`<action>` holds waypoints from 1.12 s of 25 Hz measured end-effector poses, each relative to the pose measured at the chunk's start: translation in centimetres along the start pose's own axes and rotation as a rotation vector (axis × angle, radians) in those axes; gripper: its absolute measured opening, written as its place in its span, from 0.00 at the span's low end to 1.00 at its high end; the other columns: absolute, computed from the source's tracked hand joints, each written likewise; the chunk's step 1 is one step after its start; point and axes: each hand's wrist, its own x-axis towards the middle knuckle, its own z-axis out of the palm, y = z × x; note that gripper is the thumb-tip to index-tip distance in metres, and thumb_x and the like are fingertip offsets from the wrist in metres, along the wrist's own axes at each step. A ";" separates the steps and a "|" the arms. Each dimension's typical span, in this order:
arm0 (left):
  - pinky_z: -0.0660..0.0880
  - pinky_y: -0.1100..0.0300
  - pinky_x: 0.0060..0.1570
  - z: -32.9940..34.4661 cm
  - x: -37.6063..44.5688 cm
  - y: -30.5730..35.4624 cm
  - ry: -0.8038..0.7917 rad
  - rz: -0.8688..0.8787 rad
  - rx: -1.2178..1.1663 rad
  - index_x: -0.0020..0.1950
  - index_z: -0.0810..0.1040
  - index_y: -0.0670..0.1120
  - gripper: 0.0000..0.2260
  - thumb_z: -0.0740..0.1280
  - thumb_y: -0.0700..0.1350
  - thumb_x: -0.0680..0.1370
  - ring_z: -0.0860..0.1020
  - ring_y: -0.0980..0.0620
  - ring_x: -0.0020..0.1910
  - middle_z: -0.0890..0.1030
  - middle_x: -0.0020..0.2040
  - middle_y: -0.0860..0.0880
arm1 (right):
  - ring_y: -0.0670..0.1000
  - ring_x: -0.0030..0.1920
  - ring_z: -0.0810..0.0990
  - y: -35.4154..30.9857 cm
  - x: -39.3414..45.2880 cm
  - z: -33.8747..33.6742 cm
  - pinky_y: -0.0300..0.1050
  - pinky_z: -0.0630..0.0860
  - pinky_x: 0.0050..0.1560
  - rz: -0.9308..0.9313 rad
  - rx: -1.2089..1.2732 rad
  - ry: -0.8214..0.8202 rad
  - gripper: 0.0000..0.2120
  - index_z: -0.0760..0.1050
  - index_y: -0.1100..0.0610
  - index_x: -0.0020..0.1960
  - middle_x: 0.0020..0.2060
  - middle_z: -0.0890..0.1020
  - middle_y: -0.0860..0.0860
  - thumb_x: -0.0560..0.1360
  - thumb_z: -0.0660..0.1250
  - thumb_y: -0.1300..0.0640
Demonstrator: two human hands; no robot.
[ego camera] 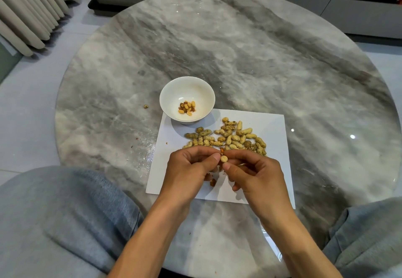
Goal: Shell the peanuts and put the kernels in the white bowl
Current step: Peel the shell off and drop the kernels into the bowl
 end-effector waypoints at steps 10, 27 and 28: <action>0.80 0.64 0.45 -0.2 0.1 -0.3 -0.098 0.473 0.368 0.54 0.87 0.49 0.11 0.75 0.37 0.74 0.84 0.58 0.45 0.86 0.48 0.55 | 0.51 0.31 0.79 -0.8 0.5 -0.9 0.45 0.78 0.33 0.034 -0.005 0.023 0.03 0.84 0.58 0.43 0.34 0.84 0.55 0.71 0.77 0.61; 0.80 0.64 0.44 0.3 -0.3 0.4 -0.071 0.398 0.037 0.48 0.85 0.49 0.12 0.75 0.32 0.72 0.86 0.53 0.43 0.87 0.43 0.51 | 0.52 0.37 0.84 -0.9 0.2 -0.3 0.40 0.83 0.43 0.203 0.472 0.063 0.08 0.86 0.60 0.45 0.40 0.86 0.60 0.67 0.73 0.59; 0.80 0.65 0.43 0.4 -0.3 0.5 -0.068 0.374 0.011 0.48 0.85 0.50 0.13 0.74 0.32 0.72 0.86 0.54 0.43 0.87 0.43 0.51 | 0.52 0.38 0.85 -0.9 0.2 -0.3 0.40 0.83 0.43 0.211 0.488 0.058 0.10 0.86 0.61 0.47 0.41 0.86 0.61 0.67 0.72 0.60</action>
